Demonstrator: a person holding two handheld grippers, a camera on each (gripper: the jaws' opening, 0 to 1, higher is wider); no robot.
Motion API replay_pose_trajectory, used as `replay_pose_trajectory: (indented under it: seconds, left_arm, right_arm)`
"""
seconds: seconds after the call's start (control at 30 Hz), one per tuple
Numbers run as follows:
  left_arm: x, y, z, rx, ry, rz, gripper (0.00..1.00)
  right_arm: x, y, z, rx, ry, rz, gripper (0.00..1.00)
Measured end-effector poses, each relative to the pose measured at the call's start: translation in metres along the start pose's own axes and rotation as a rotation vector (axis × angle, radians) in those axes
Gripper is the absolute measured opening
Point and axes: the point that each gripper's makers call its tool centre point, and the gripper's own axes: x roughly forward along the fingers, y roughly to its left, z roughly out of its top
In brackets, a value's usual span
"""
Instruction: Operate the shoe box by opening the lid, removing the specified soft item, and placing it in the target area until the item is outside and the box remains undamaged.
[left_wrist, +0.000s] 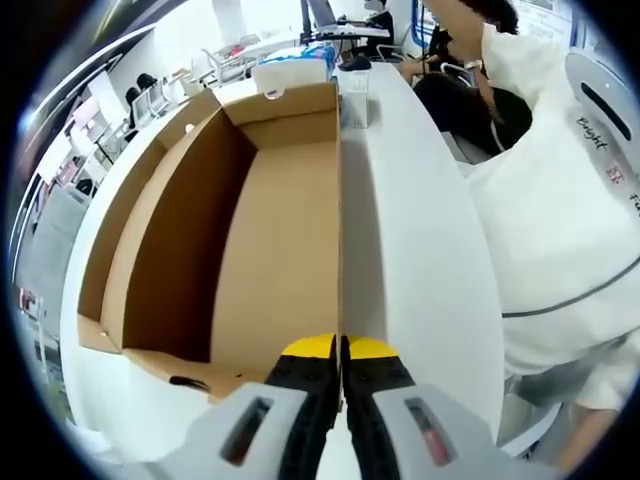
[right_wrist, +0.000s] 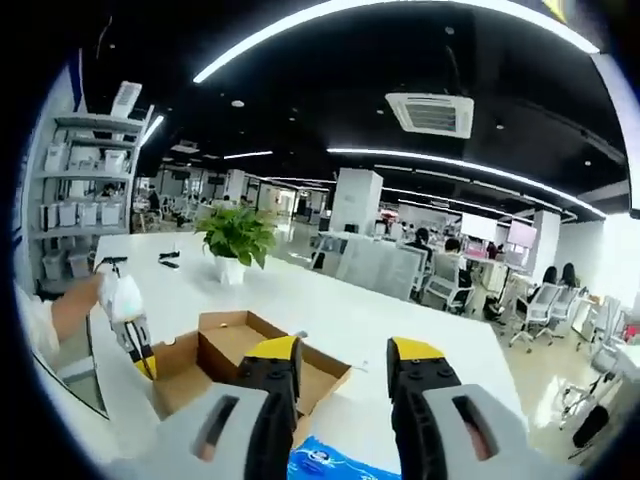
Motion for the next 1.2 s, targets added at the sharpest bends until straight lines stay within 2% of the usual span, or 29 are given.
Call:
replay_pose_trajectory:
  seconds: [0.03,0.1,0.17,0.23,0.27,0.3,0.33,0.43,0.5,0.53,0.57,0.6,0.67,0.7,0.73,0.77,0.8,0.9,1.03,1.07,1.13,1.17,1.2]
  left_arm:
    - [0.0,0.0,0.0,0.0,-0.002,0.0,0.01]
    - [0.0,0.0,0.0,0.001,-0.004,0.0,0.01]
    - [0.0,0.0,0.0,0.003,-0.004,0.0,0.01]
    - [0.0,0.0,0.0,0.003,-0.004,0.0,0.01]
    - [0.0,0.0,0.0,0.003,-0.004,-0.001,0.01]
    - [0.0,0.0,0.0,0.003,-0.004,-0.001,0.01]
    - [0.0,0.0,0.0,0.003,-0.003,-0.001,0.01]
    - [0.0,0.0,0.0,0.002,-0.003,-0.001,0.01]
    - [0.006,-0.001,0.001,-0.002,-0.017,-0.016,0.01]
    - [0.01,-0.001,0.001,-0.005,-0.02,-0.026,0.01]
    - [0.008,-0.001,0.001,0.031,-0.026,-0.02,0.01]
    - [0.007,-0.001,0.001,0.044,-0.033,-0.012,0.01]
    - [0.008,-0.001,0.002,0.021,-0.024,-0.012,0.01]
    - [0.007,-0.001,0.001,0.069,-0.014,-0.011,0.01]
    - [0.005,0.002,-0.005,0.102,0.039,0.0,0.01]
    - [0.004,0.004,-0.007,0.086,0.069,0.017,0.01]
    - [0.007,0.001,-0.002,0.071,0.069,0.003,0.01]
    - [0.006,0.004,-0.002,0.058,0.055,-0.011,0.02]
    - [0.007,0.002,-0.004,0.031,0.048,-0.04,0.05]
    - [0.007,0.002,-0.002,0.013,0.041,-0.047,0.05]
    - [0.006,0.002,-0.002,0.009,0.045,-0.045,0.06]
    - [0.005,0.002,0.002,-0.006,0.028,-0.05,0.06]
    - [0.004,0.001,0.004,-0.013,0.018,-0.051,0.07]
  right_arm:
    - [0.002,0.002,0.002,0.035,0.005,0.021,0.33]
    - [0.007,-0.005,0.006,0.025,-0.002,0.007,0.33]
    - [0.011,-0.013,0.004,0.049,0.003,-0.039,0.32]
    - [0.017,-0.011,0.0,0.059,0.014,-0.022,0.3]
    - [0.019,-0.005,-0.005,0.126,0.034,0.009,0.3]
    - [0.026,0.007,-0.004,0.18,0.031,0.091,0.31]
    - [0.03,0.007,-0.011,0.217,0.062,0.092,0.33]
    - [0.044,0.004,-0.02,0.232,0.094,0.1,0.3]
    - [0.053,0.004,-0.038,0.271,0.184,0.101,0.28]
    - [0.058,0.0,-0.047,0.284,0.229,0.079,0.25]
    - [0.062,0.0,-0.051,0.236,0.234,0.081,0.2]
    - [0.066,-0.004,-0.058,0.205,0.254,0.049,0.19]
    - [0.07,-0.002,-0.064,0.168,0.285,0.049,0.25]
    - [0.076,0.005,-0.066,0.183,0.299,0.074,0.29]
    - [0.08,0.008,-0.067,0.206,0.304,0.085,0.31]
    - [0.081,0.01,-0.067,0.207,0.303,0.09,0.32]
    - [0.085,0.014,-0.068,0.193,0.309,0.1,0.32]
    - [0.092,0.018,-0.072,0.157,0.324,0.096,0.33]
    - [0.104,0.022,-0.077,0.166,0.353,0.094,0.48]
    - [0.109,0.022,-0.081,0.17,0.38,0.086,0.49]
    - [0.118,0.021,-0.081,0.169,0.383,0.085,0.38]
    - [0.12,0.019,-0.081,0.155,0.389,0.075,0.35]
    - [0.125,0.018,-0.083,0.14,0.401,0.065,0.37]
